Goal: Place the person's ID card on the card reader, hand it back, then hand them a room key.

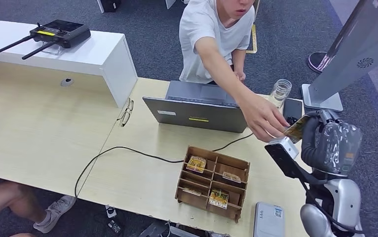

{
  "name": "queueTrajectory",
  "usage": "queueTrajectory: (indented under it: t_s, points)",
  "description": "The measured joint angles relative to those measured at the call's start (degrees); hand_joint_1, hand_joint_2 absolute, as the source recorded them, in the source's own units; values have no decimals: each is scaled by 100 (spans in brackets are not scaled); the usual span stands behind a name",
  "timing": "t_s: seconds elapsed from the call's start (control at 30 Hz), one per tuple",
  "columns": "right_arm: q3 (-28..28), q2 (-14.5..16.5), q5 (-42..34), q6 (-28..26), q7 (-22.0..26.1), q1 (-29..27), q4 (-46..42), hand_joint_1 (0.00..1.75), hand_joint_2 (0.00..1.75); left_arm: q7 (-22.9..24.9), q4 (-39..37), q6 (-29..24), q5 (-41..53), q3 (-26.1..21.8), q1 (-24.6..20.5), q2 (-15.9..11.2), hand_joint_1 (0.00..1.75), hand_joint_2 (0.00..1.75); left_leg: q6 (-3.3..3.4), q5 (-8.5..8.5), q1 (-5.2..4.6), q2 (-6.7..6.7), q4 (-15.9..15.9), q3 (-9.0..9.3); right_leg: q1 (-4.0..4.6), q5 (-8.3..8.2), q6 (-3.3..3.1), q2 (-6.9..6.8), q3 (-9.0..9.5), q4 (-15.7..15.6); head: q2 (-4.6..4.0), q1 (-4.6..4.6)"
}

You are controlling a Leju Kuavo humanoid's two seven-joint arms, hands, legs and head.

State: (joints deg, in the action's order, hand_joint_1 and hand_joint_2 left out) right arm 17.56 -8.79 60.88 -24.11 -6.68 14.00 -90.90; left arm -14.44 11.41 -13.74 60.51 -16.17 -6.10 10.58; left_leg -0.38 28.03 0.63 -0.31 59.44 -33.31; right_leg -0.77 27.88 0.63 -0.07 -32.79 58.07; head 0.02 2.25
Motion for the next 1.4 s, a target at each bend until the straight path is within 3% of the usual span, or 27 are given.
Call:
queueTrajectory:
  t_s: [0.1, 0.13, 0.5, 0.63, 0.93, 1.07, 1.4]
  points:
    - [14, 34, -74, 6, 29, 0, 0, 9, 175, 0, 0, -7, -13, 0, 1, 0, 0, 0, 0, 0, 0, 0, 0, 0, 0, 0, 0, 0, 0, 0, 0, 0]
    - [18, 46, -100, 6, 50, 0, 0, 0, 175, 0, 0, -8, -19, 0, 2, 0, 0, 0, 0, 0, 0, 0, 0, 0, 0, 0, 0, 0, 0, 0, 0, 0]
    - [149, 125, -322, 7, 244, -22, -116, 0, 175, -13, 0, -22, -74, 0, 29, -4, 0, 0, 0, 0, 0, 0, 0, 0, 0, 0, 0, 0, 0, 0, 0, 0]
    - [194, 129, -375, 11, 314, -48, -184, 0, 0, -19, 0, -42, -109, -1, 38, -4, 0, 0, 0, 0, 0, 0, 0, 1, 0, 0, 0, 0, 0, 0, 0, 0]
    - [260, 129, -521, -10, 440, -183, -349, 0, 0, -58, 0, -89, -184, -4, 61, -5, 0, 0, 0, 0, 0, -1, 0, 1, 0, 1, 0, -1, -1, 0, 0, 0]
    - [393, 128, -826, -238, 870, -934, -902, 0, 175, -108, 0, -225, -391, -64, 128, -11, 0, 0, 0, 3, 0, -1, -1, 0, 0, 4, 0, 0, -2, -1, 0, 0]
    - [962, 129, -1090, -183, 1094, -1733, -1291, 0, 175, -84, 0, -319, -572, -228, 142, -11, 0, 0, -1, 3, 1, 0, -1, 0, 0, 4, 1, 0, -2, -1, 0, -1]
